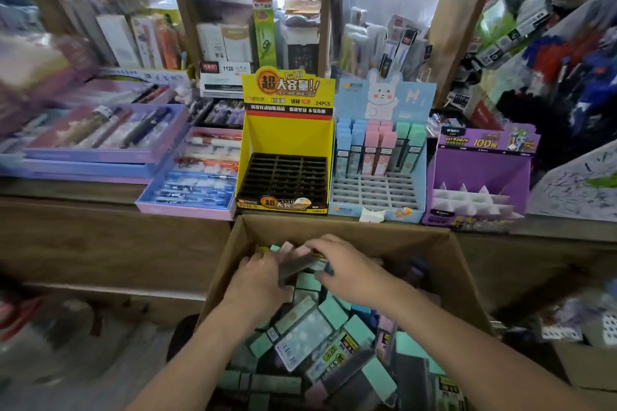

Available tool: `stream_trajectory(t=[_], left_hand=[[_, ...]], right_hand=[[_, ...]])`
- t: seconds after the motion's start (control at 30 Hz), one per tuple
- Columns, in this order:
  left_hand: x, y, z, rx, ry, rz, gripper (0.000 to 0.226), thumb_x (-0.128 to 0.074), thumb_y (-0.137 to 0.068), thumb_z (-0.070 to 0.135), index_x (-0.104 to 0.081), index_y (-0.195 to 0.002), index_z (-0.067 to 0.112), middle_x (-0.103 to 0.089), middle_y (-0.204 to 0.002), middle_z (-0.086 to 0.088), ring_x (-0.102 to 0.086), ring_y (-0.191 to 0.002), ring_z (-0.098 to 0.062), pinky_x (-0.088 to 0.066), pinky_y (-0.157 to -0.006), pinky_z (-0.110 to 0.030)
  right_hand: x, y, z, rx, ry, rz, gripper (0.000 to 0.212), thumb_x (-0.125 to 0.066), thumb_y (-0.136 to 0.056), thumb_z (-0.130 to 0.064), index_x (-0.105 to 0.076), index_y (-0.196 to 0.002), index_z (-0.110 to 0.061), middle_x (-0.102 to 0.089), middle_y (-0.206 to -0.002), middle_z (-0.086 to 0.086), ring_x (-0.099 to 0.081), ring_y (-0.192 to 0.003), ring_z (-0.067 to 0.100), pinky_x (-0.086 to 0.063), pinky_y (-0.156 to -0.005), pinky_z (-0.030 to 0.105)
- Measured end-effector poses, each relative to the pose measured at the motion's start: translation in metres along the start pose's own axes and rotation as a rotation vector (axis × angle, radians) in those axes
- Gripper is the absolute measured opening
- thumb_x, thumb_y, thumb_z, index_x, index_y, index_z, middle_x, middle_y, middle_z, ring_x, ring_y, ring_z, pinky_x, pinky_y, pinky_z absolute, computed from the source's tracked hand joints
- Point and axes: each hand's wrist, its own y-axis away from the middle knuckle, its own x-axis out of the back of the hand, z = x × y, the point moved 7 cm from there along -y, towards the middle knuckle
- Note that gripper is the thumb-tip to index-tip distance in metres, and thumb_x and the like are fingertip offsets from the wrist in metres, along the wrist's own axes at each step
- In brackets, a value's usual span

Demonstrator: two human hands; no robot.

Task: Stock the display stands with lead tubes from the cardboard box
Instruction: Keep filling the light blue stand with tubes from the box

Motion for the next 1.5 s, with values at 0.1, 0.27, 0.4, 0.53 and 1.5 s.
stream_trajectory(t=[0.1, 0.27, 0.4, 0.53, 1.5], left_hand=[[0.001, -0.004, -0.003, 0.014, 0.033, -0.02, 0.052, -0.071, -0.083, 0.031, -0.056, -0.132, 0.024, -0.058, -0.126, -0.003, -0.053, -0.12, -0.027, -0.044, -0.103, -0.038], [0.001, -0.004, 0.002, -0.042, 0.123, -0.056, 0.04, -0.067, -0.086, 0.021, -0.061, -0.125, 0.027, -0.06, -0.121, -0.003, -0.056, -0.116, -0.025, -0.048, -0.099, -0.035], [-0.004, 0.0, 0.01, -0.113, 0.257, -0.146, 0.045, -0.074, -0.078, 0.013, -0.065, -0.118, 0.032, -0.066, -0.109, 0.003, -0.062, -0.103, -0.017, -0.048, -0.082, -0.024], [-0.006, 0.001, 0.007, -0.066, 0.34, -0.135, 0.058, -0.08, -0.071, 0.015, -0.061, -0.124, 0.029, -0.062, -0.102, 0.01, -0.061, -0.098, -0.01, -0.048, -0.077, -0.019], [-0.006, 0.002, 0.022, -0.12, 0.283, -0.053, 0.034, -0.085, -0.07, 0.027, -0.063, -0.094, 0.035, -0.066, -0.093, 0.007, -0.059, -0.094, -0.015, -0.053, -0.077, -0.034]], right_hand=[[-0.01, -0.008, -0.006, 0.041, 0.103, 0.015, 0.062, -0.064, -0.097, -0.013, -0.039, -0.154, -0.019, -0.042, -0.142, -0.001, -0.038, -0.137, 0.021, -0.036, -0.117, 0.038], [-0.017, -0.007, -0.004, 0.075, 0.271, 0.04, 0.069, -0.069, -0.092, -0.017, -0.035, -0.152, -0.022, -0.035, -0.13, -0.001, -0.04, -0.125, 0.026, -0.042, -0.109, 0.043], [-0.018, -0.004, -0.003, 0.135, 0.278, -0.007, 0.064, -0.069, -0.087, -0.017, -0.045, -0.145, -0.024, -0.038, -0.128, -0.004, -0.039, -0.12, 0.022, -0.043, -0.104, 0.041], [-0.019, 0.001, -0.002, 0.159, 0.234, -0.065, 0.045, -0.068, -0.087, -0.032, -0.057, -0.13, -0.024, -0.046, -0.117, -0.006, -0.039, -0.116, 0.019, -0.037, -0.101, 0.039], [0.003, 0.035, 0.027, -0.221, -0.581, -0.11, 0.024, -0.079, -0.09, -0.026, -0.072, -0.112, -0.026, -0.075, -0.102, 0.004, -0.075, -0.079, 0.013, -0.06, -0.07, 0.027]])
